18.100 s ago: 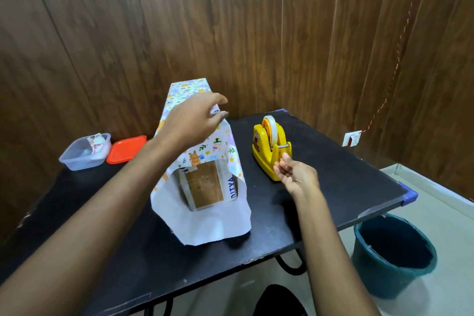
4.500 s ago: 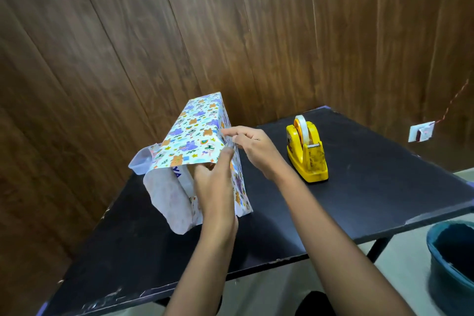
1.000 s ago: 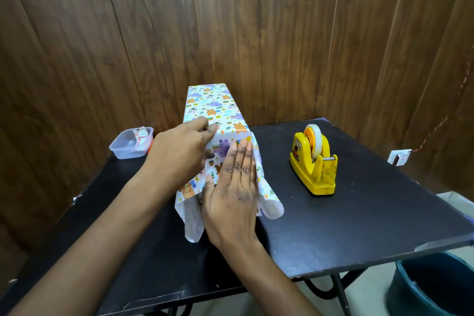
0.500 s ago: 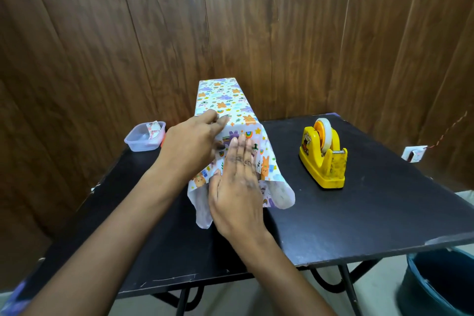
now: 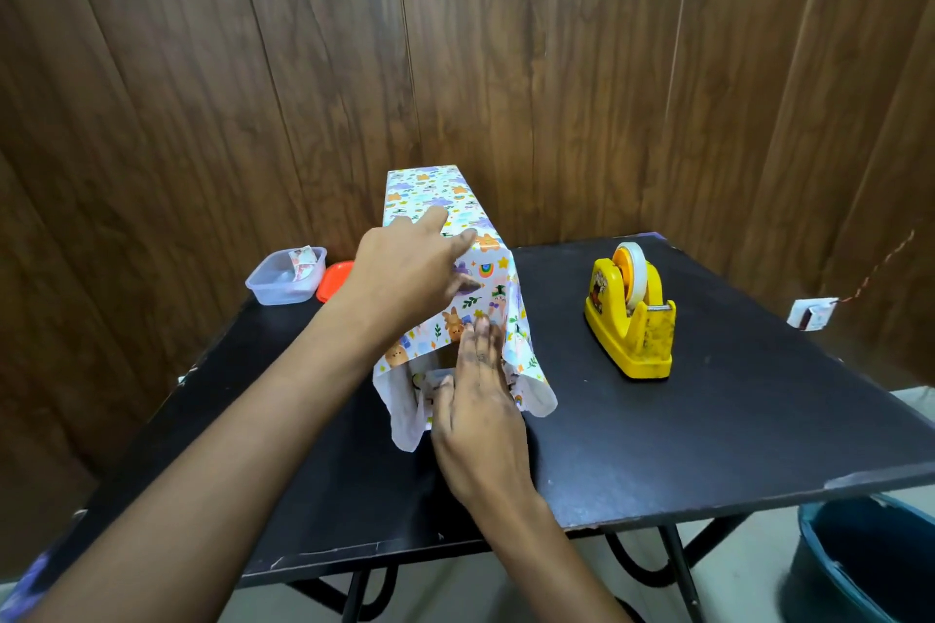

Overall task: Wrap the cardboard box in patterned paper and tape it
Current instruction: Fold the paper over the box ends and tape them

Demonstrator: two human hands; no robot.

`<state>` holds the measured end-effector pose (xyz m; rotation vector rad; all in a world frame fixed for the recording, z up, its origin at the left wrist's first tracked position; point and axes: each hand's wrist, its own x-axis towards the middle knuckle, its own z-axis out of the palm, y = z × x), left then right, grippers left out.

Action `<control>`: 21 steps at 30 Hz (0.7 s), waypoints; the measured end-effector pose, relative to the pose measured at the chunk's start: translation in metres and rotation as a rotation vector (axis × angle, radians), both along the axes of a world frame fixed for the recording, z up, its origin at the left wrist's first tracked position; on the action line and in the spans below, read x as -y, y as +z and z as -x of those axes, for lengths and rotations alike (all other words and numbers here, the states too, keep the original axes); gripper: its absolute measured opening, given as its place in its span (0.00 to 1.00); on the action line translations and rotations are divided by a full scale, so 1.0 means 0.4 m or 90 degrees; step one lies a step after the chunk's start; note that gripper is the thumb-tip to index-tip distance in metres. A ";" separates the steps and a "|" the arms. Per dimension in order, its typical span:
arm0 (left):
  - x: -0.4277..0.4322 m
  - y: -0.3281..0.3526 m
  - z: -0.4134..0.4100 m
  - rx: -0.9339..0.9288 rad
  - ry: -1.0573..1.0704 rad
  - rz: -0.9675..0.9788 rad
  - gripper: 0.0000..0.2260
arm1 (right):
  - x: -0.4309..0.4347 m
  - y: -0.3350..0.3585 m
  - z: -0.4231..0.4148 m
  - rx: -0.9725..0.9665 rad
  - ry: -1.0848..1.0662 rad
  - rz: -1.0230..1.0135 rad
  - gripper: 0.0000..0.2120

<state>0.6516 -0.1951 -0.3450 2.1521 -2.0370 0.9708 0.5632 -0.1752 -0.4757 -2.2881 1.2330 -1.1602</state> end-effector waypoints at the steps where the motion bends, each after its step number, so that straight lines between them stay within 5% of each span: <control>1: 0.004 -0.003 0.006 -0.010 0.008 0.007 0.24 | -0.006 0.010 0.014 0.006 0.032 -0.019 0.34; 4: 0.010 -0.015 0.017 -0.038 0.021 0.018 0.22 | -0.028 0.060 0.048 0.048 0.073 -0.057 0.24; 8: 0.015 -0.025 0.017 -0.051 -0.002 0.013 0.21 | -0.060 0.110 0.088 0.151 0.098 -0.044 0.27; 10: 0.014 -0.022 0.017 -0.057 -0.005 0.011 0.23 | -0.055 0.133 0.115 0.216 0.087 -0.037 0.21; 21: 0.009 -0.053 0.021 -0.104 -0.029 0.067 0.26 | 0.125 0.185 0.240 0.353 -0.090 -0.062 0.12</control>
